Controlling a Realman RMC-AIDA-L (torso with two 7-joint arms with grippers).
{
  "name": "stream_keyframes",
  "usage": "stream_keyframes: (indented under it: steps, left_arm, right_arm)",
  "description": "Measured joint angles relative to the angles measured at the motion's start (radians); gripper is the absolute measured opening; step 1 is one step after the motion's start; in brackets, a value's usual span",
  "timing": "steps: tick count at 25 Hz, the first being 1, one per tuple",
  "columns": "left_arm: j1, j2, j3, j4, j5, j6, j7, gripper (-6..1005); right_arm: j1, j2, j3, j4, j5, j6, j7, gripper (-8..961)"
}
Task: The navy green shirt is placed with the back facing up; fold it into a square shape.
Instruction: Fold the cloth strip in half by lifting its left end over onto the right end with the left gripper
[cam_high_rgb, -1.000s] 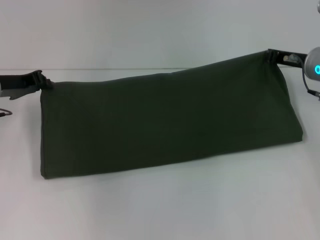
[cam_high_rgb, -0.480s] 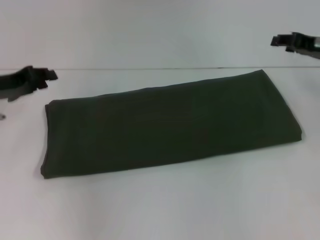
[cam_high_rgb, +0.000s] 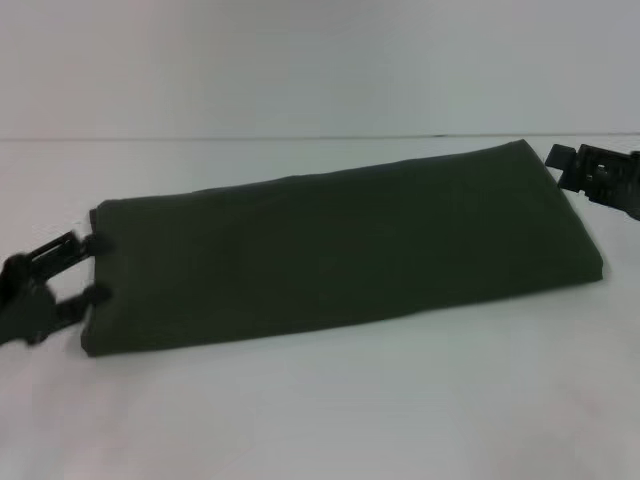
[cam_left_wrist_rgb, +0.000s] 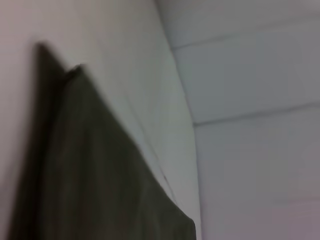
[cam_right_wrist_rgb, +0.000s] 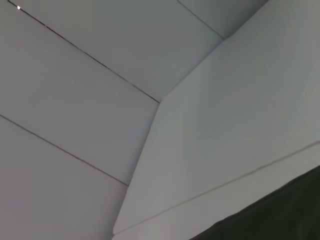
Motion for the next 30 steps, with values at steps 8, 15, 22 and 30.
stream_keyframes:
  steps: [8,15,22,30]
  left_arm:
    - [0.088,-0.027,-0.027,-0.016,0.012,-0.048,-0.098,961]
    - [0.048,-0.049,0.002,-0.035,0.013,-0.155,-0.08,961]
    - [0.045,-0.038,0.022,-0.046,0.03,-0.174,-0.091,962]
    - [0.063,-0.007,0.008,-0.029,0.108,-0.08,-0.201,962]
  right_arm:
    - [-0.005,0.005,0.005,0.022,0.002,0.001,-0.043,627]
    - [-0.002,0.007,0.005,0.043,-0.001,0.005,-0.064,628]
    - [-0.019,0.002,0.007,0.059,0.003,0.007,-0.065,628]
    - [-0.023,-0.002,0.019,0.06,0.002,0.007,-0.065,628]
